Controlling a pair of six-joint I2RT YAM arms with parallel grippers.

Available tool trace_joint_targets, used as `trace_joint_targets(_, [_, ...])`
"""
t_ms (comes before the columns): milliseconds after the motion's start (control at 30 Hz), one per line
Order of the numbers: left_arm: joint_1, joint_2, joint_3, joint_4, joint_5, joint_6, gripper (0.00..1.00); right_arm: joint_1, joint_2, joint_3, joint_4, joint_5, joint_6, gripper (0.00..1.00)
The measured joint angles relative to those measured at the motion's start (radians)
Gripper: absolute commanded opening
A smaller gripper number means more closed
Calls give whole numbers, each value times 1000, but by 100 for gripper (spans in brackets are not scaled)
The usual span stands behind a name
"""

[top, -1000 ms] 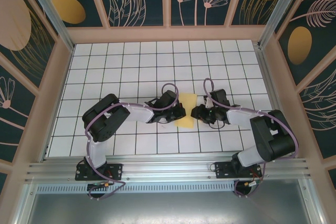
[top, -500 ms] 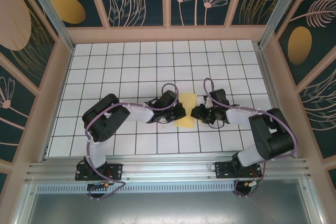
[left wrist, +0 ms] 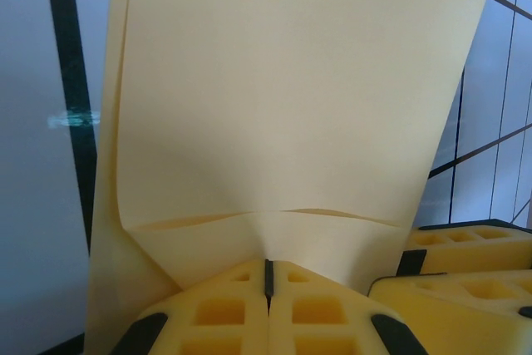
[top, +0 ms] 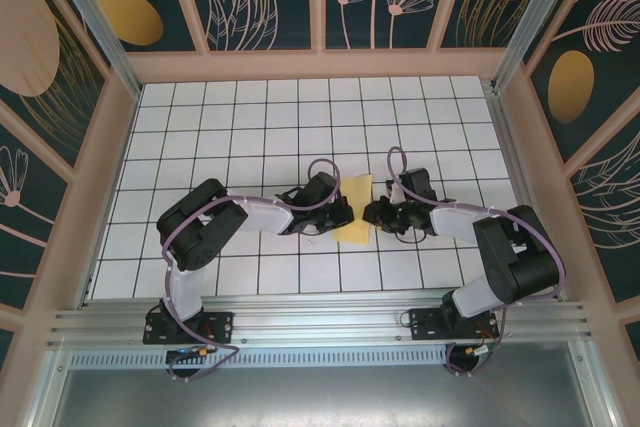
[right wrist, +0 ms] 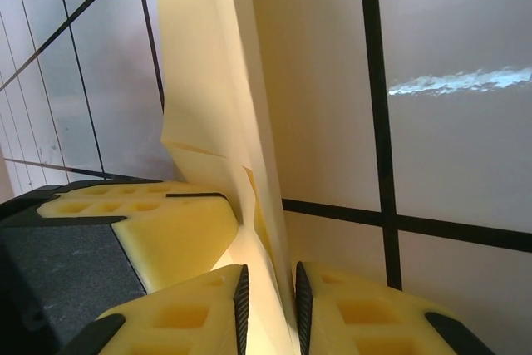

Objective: Fold a paper plane with a square sheet of paper (pick it up from the middle)
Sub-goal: Turn over the paper at the center of the table.

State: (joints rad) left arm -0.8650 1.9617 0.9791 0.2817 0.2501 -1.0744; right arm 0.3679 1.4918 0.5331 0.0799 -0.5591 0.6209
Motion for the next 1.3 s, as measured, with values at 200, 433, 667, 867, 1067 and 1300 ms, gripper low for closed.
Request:
trace_joint_targets(200, [0, 0, 0, 4, 0, -3, 3, 0, 0, -21, 23, -21, -1, 23])
trace_joint_targets(433, [0, 0, -14, 31, 0, -18, 4, 0, 10, -26, 40, -45, -12, 11])
trace_joint_targets(667, [0, -30, -43, 35, -26, -22, 14, 0, 4, -19, 5, -41, -32, 0])
trace_joint_targets(867, [0, -211, -124, -8, -142, -26, 26, 2, -124, 50, -171, 55, -72, 0])
trace_joint_targets(1067, [0, -478, -210, -74, -325, -27, 30, 112, -220, 280, -486, 422, -119, 0])
trace_joint_targets(1300, [7, -727, -349, -171, -546, -59, 31, 369, -80, 575, -874, 957, -87, 0])
